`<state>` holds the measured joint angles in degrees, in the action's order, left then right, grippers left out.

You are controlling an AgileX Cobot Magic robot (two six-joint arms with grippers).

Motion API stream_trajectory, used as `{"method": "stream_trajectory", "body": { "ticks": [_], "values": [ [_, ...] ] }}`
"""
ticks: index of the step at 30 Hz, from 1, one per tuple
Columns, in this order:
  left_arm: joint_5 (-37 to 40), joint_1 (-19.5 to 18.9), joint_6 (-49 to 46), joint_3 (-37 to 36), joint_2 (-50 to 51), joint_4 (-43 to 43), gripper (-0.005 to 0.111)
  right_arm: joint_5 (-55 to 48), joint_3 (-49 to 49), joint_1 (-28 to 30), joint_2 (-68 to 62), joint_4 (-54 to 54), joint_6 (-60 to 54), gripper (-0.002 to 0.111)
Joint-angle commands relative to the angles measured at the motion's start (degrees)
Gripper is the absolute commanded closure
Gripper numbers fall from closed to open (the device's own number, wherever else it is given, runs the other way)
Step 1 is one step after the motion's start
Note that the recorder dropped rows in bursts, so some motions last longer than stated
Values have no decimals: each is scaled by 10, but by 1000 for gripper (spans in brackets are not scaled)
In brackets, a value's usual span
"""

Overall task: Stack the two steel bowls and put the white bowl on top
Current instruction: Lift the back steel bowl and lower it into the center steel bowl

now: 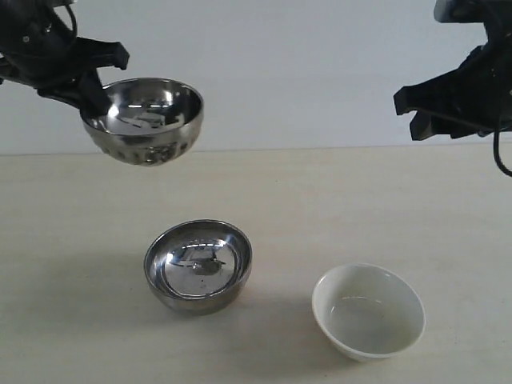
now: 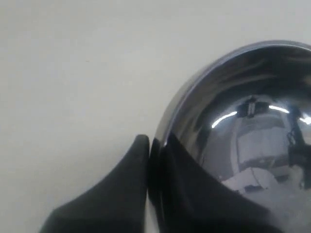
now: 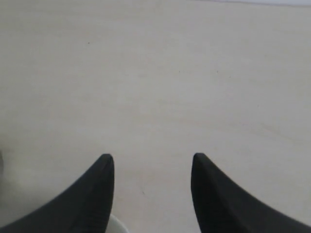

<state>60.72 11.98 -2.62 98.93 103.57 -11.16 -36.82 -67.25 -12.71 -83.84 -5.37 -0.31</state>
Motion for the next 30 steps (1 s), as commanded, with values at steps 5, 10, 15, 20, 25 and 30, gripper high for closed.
{"method": "stream_trajectory", "body": {
  "ticks": [5, 10, 15, 20, 25, 30],
  "values": [
    [12, 92, -21, -118, -62, 3, 103, -113, -1, 1, -13, -97, -96, 64],
    [-74, 92, -36, -248, -89, 20, 103, -149, -1, 1, -13, -133, -120, 64],
    [-155, 92, -75, -271, -61, -9, 103, -133, 35, 1, -13, -202, -170, 64],
    [-202, 92, -75, -271, -6, -20, 103, -108, 60, 1, -13, -223, -186, 64],
    [-234, 92, -79, -269, 29, -20, 103, -107, 60, 1, -13, -234, -196, 64],
    [-251, 92, -79, -264, 40, -21, 103, -97, 60, 1, -13, -239, -199, 64]
  ]
}}
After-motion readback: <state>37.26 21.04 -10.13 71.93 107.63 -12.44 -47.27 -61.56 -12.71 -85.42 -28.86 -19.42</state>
